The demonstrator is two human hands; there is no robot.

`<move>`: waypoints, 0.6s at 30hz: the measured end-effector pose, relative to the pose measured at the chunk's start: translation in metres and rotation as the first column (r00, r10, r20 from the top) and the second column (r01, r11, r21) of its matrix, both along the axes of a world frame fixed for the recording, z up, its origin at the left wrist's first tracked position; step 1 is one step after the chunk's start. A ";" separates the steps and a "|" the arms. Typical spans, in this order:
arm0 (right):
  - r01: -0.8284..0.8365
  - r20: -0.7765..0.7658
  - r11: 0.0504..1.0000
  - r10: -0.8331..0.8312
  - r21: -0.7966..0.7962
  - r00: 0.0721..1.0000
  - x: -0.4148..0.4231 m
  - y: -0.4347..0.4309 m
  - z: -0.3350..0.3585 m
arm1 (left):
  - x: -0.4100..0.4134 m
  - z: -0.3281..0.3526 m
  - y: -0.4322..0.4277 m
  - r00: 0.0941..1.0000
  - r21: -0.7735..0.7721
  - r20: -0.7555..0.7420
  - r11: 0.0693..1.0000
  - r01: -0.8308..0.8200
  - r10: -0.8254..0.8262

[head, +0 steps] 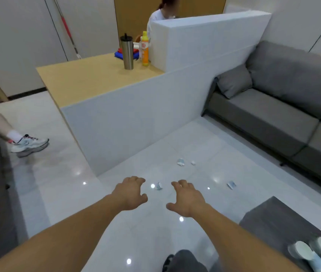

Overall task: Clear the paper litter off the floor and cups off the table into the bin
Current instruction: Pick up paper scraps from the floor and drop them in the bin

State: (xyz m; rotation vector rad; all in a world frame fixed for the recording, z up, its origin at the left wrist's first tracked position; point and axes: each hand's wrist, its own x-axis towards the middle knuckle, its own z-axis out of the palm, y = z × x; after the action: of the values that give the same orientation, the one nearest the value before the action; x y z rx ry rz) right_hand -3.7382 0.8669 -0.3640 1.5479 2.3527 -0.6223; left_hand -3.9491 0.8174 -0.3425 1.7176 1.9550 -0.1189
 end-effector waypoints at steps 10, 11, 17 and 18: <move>0.054 -0.028 0.995 -0.057 -0.080 0.998 -0.029 0.206 -0.031 | -0.035 -0.020 0.225 0.997 -0.076 -0.032 0.995 0.062 -0.064; 0.049 -0.018 0.995 -0.051 -0.091 0.999 -0.029 0.223 -0.033 | -0.037 -0.023 0.246 0.998 -0.076 -0.023 0.995 0.060 -0.062; 0.108 0.048 0.977 -0.101 -0.185 0.994 -0.041 0.308 -0.067 | -0.054 -0.057 0.355 0.990 -0.161 0.045 0.977 0.139 -0.134; 0.128 0.051 0.969 -0.120 -0.210 0.992 -0.046 0.319 -0.079 | -0.059 -0.069 0.373 0.987 -0.189 0.058 0.970 0.155 -0.147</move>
State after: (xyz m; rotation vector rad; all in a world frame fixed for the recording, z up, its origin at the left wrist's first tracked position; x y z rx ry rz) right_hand -3.7842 1.1864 -0.4427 1.6016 2.0953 -0.8360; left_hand -4.0078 1.1904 -0.4118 1.7234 1.7189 -0.3133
